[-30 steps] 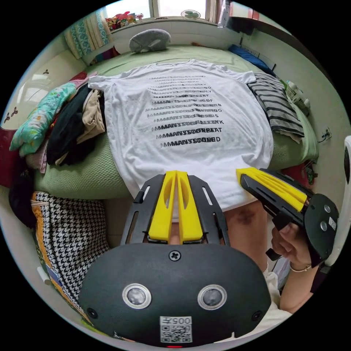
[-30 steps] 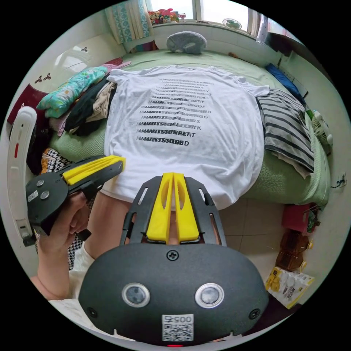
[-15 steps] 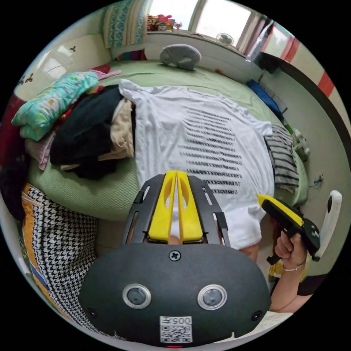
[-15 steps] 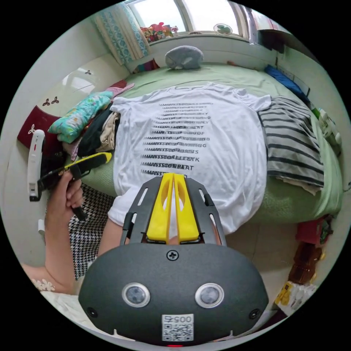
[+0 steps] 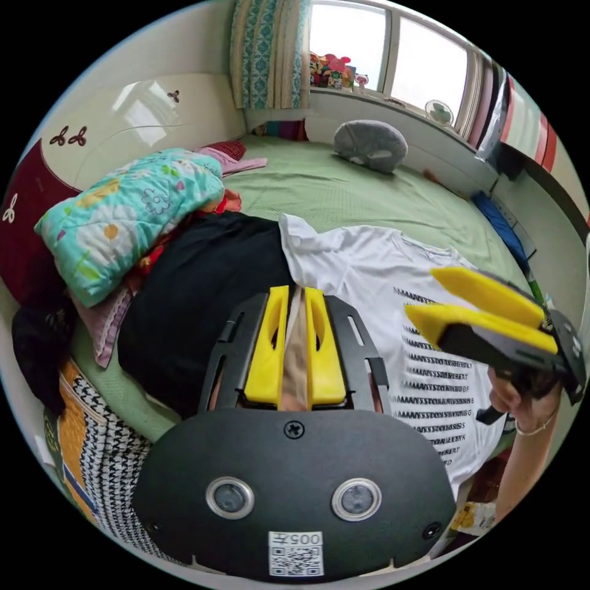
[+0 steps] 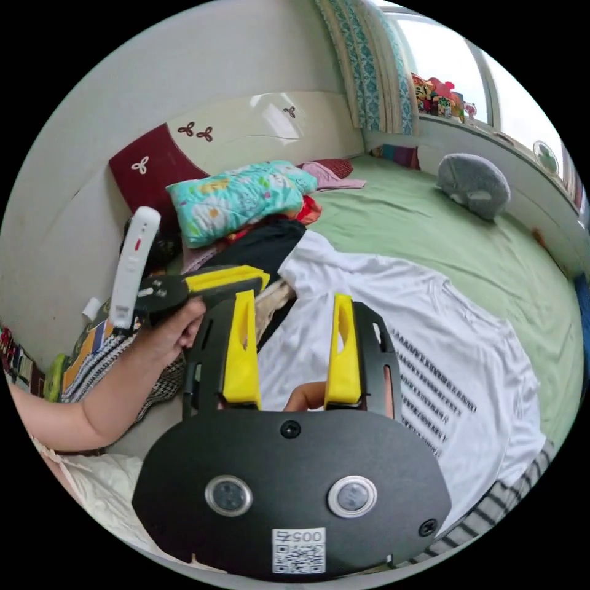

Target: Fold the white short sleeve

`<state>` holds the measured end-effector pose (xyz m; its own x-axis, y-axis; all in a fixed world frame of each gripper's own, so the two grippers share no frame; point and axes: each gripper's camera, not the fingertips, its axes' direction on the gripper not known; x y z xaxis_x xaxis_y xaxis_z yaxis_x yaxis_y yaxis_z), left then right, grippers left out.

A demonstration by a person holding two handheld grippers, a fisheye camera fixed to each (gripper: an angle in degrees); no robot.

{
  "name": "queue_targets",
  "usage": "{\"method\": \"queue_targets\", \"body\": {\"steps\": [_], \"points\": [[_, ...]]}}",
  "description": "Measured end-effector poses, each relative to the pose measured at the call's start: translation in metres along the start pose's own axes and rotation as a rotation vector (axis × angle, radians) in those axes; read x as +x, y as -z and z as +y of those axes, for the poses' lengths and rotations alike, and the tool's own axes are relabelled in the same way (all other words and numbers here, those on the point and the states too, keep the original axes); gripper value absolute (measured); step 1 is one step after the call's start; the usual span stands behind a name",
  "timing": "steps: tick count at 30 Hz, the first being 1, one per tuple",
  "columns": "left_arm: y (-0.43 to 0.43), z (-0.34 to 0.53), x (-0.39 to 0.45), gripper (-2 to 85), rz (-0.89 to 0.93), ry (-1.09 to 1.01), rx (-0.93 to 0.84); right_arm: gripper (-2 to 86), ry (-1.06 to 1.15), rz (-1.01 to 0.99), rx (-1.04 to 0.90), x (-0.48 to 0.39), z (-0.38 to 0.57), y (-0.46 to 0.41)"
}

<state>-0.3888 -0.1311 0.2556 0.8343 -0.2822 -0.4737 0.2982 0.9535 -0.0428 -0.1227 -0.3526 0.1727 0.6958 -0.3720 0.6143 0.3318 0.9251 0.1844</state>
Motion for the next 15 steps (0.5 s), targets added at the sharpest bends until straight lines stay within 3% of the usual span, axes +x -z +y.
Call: {"method": "queue_targets", "body": {"steps": [15], "points": [[-0.040,-0.029,-0.013,9.8,0.002,-0.054,-0.036,13.0,-0.052,-0.070,-0.147,0.046,-0.098,-0.144]]}}
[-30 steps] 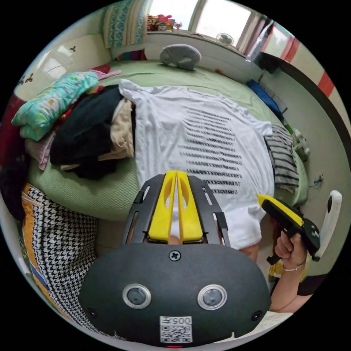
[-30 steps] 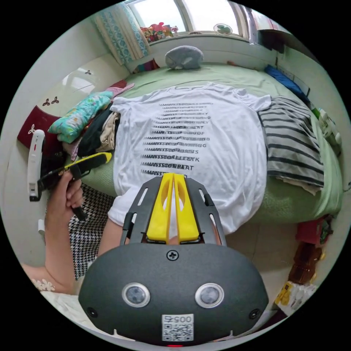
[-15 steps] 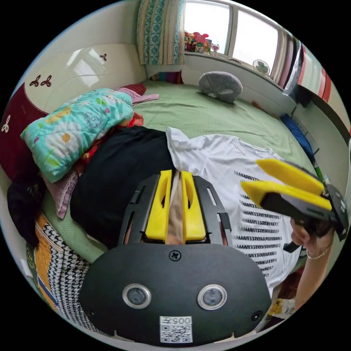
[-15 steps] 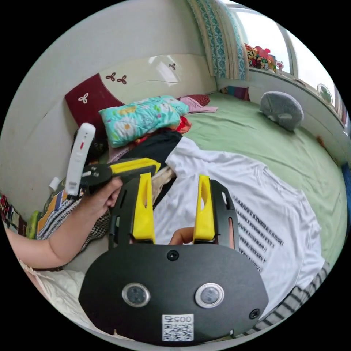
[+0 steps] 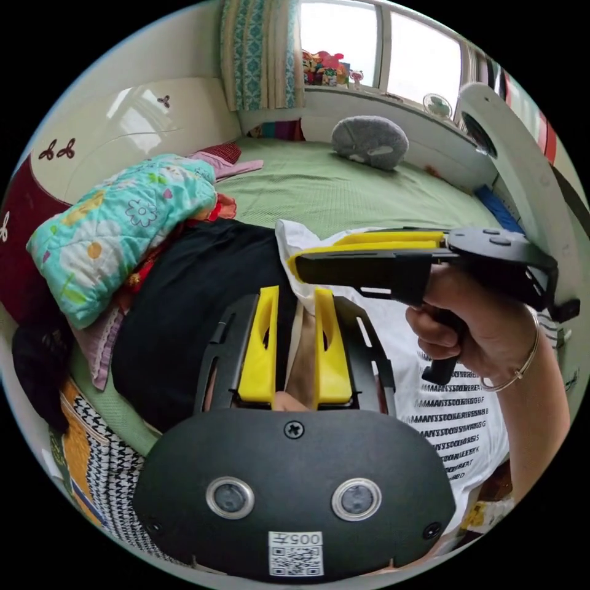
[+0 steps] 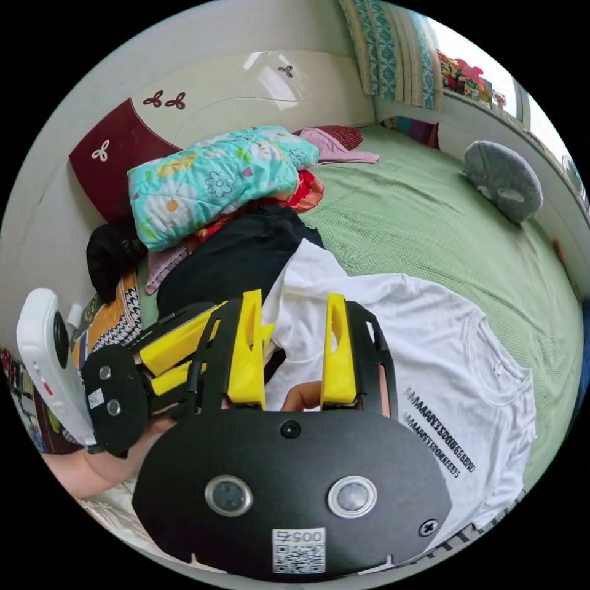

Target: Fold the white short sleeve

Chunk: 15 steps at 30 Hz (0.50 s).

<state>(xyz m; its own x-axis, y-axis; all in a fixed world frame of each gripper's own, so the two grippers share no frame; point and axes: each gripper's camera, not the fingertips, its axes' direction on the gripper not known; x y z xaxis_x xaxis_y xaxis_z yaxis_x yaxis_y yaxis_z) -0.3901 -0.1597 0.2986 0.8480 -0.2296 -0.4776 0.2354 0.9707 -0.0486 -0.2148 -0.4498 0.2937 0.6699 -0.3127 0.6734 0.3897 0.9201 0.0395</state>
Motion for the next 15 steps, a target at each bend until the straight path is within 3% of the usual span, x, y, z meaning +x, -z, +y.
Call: {"method": "queue_targets", "body": {"steps": [5,7,15], "points": [[-0.010,-0.010,-0.008,6.6,0.009,0.040,-0.002,8.3,-0.045,0.069,-0.029,0.017,-0.029,-0.027],[-0.013,-0.013,-0.009,3.1,0.016,0.036,-0.006,0.5,-0.126,0.098,-0.053,0.031,-0.041,-0.037],[-0.012,-0.017,-0.015,0.1,0.057,0.062,0.031,-1.5,-0.235,0.020,0.047,0.098,-0.065,-0.021]]}}
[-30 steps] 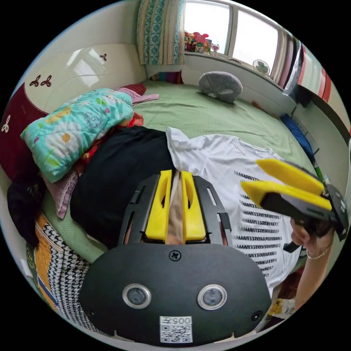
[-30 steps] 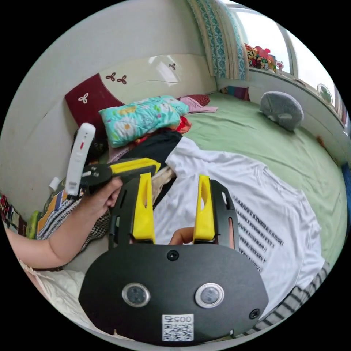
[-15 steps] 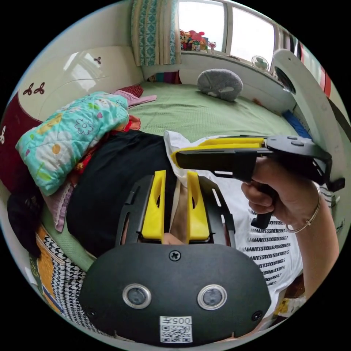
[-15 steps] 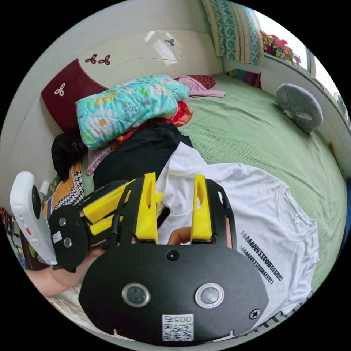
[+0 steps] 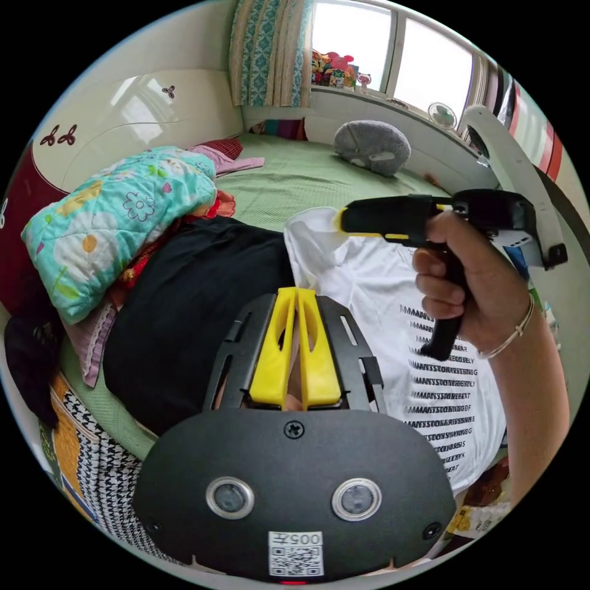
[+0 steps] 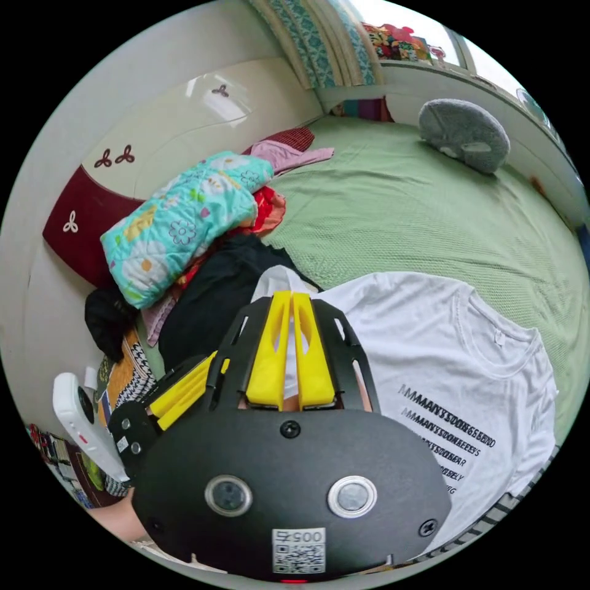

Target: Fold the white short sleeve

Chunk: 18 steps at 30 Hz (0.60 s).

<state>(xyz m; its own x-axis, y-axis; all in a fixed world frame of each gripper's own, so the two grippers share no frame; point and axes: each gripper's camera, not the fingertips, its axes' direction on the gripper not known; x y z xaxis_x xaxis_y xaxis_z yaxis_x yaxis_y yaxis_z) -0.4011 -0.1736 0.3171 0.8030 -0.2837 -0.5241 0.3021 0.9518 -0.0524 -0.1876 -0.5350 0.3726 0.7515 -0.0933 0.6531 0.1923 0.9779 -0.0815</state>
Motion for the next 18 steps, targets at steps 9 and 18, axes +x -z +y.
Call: {"method": "queue_targets", "body": {"steps": [9,18], "points": [[0.008,0.002,0.030,-0.2,0.008,-0.098,0.086,-1.4,-0.042,0.107,0.083,0.063,-0.032,0.016],[-0.025,0.027,0.074,0.0,0.043,-0.204,-0.001,-1.5,-0.081,0.199,0.005,0.123,-0.013,-0.017]]}}
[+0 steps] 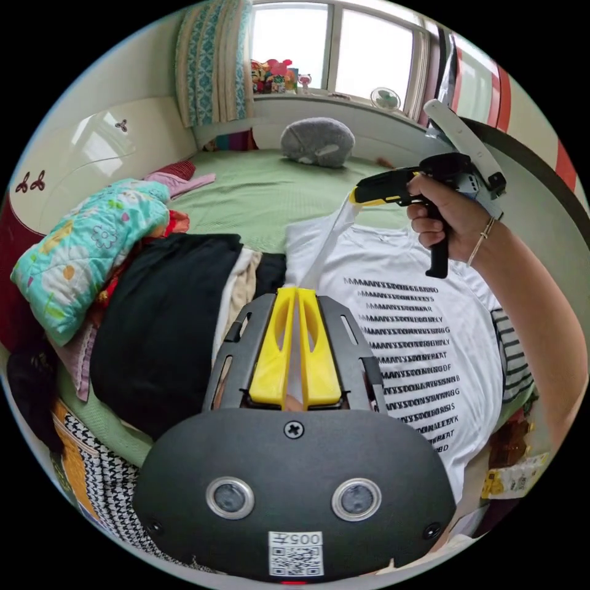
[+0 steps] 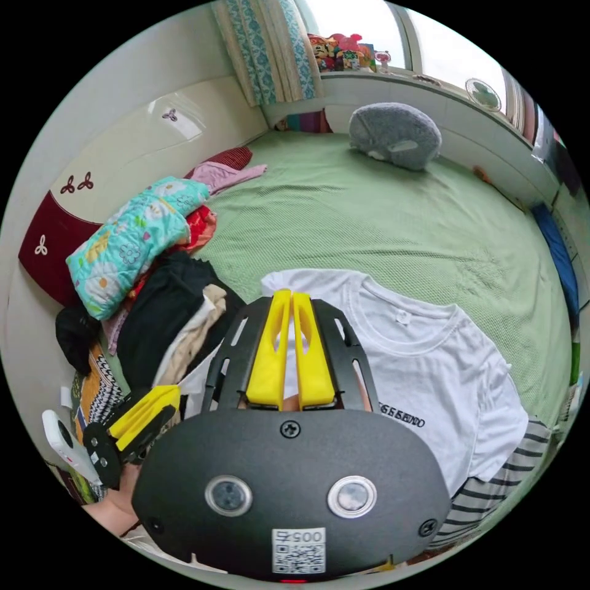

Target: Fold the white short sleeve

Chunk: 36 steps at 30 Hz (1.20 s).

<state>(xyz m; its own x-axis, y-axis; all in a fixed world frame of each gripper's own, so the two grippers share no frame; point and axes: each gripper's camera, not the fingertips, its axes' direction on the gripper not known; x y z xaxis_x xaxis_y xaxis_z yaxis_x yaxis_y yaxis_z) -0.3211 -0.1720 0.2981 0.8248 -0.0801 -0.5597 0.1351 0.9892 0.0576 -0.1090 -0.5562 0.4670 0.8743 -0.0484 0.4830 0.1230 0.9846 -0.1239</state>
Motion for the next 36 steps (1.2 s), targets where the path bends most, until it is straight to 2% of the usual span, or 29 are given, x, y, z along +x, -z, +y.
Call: {"method": "queue_targets", "body": {"steps": [5,9,17,23,26,32,36], "points": [[-0.036,0.014,0.013,0.0,0.006,-0.003,-0.124,-1.0,-0.043,0.050,-0.079,0.026,0.017,-0.044],[-0.052,0.021,0.016,0.0,-0.002,0.015,-0.176,3.5,-0.051,0.118,-0.207,0.041,0.026,-0.080],[-0.047,-0.005,0.000,1.9,-0.024,0.104,-0.058,8.6,0.072,-0.067,-0.076,0.039,0.006,-0.060],[-0.085,-0.030,-0.009,5.6,0.028,0.144,-0.129,11.2,0.287,-0.076,-0.070,-0.017,-0.035,-0.083],[-0.098,-0.032,-0.006,5.6,0.036,0.153,-0.135,9.8,0.317,-0.030,-0.080,-0.036,-0.051,-0.105],[-0.121,-0.028,0.007,3.9,0.005,0.111,-0.180,0.9,0.279,0.096,-0.126,-0.043,-0.060,-0.145],[-0.127,-0.025,0.016,2.0,-0.023,0.063,-0.172,-1.2,0.223,0.122,-0.078,-0.027,-0.062,-0.145]]}}
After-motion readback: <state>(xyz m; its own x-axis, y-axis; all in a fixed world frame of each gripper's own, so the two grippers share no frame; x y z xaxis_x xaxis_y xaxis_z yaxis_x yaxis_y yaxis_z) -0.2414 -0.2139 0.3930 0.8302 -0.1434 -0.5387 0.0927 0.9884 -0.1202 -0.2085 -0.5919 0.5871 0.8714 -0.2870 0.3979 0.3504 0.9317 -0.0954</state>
